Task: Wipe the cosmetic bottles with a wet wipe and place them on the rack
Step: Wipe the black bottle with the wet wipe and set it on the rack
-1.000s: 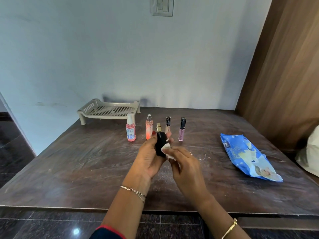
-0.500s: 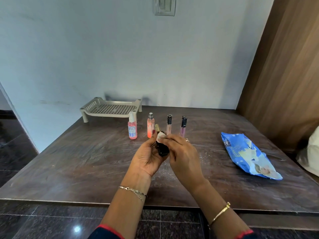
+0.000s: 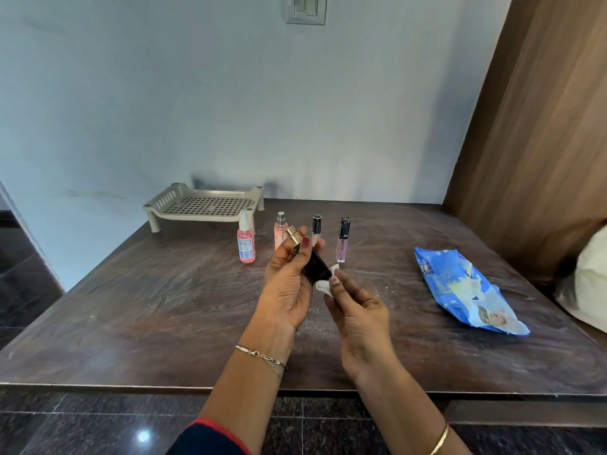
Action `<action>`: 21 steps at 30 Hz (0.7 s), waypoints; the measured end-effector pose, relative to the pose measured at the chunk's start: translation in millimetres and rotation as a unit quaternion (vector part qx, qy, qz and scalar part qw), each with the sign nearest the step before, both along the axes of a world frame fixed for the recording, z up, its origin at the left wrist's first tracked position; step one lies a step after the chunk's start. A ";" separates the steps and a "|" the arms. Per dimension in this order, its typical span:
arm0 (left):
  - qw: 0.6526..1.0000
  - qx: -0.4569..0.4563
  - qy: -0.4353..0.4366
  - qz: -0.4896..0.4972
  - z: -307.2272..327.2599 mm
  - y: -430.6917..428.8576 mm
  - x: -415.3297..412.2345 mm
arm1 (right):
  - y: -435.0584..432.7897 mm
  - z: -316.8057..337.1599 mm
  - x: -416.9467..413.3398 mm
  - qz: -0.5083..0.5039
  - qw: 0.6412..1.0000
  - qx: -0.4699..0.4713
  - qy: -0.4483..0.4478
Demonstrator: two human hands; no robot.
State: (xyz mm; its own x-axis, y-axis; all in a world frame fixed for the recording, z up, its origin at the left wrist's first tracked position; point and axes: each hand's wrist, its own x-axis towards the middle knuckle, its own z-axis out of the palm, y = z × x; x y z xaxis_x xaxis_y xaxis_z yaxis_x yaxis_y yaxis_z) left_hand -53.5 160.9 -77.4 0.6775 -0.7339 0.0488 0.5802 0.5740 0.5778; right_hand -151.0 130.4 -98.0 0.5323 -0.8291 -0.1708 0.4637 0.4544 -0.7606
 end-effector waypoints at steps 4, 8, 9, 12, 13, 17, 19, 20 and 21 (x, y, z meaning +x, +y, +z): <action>0.983 0.051 -0.168 0.046 -4.1 1.1 -6.1 | 2.4 4.5 5.7 0.009 0.995 0.095 -0.019; 0.957 0.072 -0.274 0.053 -4.3 6.3 -10.9 | -1.7 3.7 10.8 0.044 0.990 0.133 -0.016; 0.954 0.072 -0.287 0.054 -3.4 7.4 -10.0 | -2.2 3.4 10.7 0.055 0.990 0.133 -0.007; 0.952 0.091 -0.288 0.053 -1.9 7.6 -5.7 | -4.5 0.9 9.1 0.069 0.989 0.128 0.007; 0.959 0.098 -0.262 0.051 -2.3 6.6 -4.4 | -5.0 1.4 8.3 0.061 0.991 0.123 0.006; 0.966 0.153 -0.188 0.093 -8.9 0.2 0.7 | -12.4 12.2 6.1 -0.035 0.999 0.016 -0.012; 0.974 0.178 -0.114 0.084 -13.1 -2.8 3.1 | -18.4 18.5 8.0 -0.083 0.986 -0.144 0.033; 0.979 0.182 -0.067 0.062 -15.4 -3.8 5.1 | -22.5 19.7 9.9 -0.111 0.956 -0.256 0.086; 0.983 0.178 -0.025 0.034 -17.3 -3.9 7.6 | -26.4 20.4 12.1 -0.138 0.902 -0.382 0.145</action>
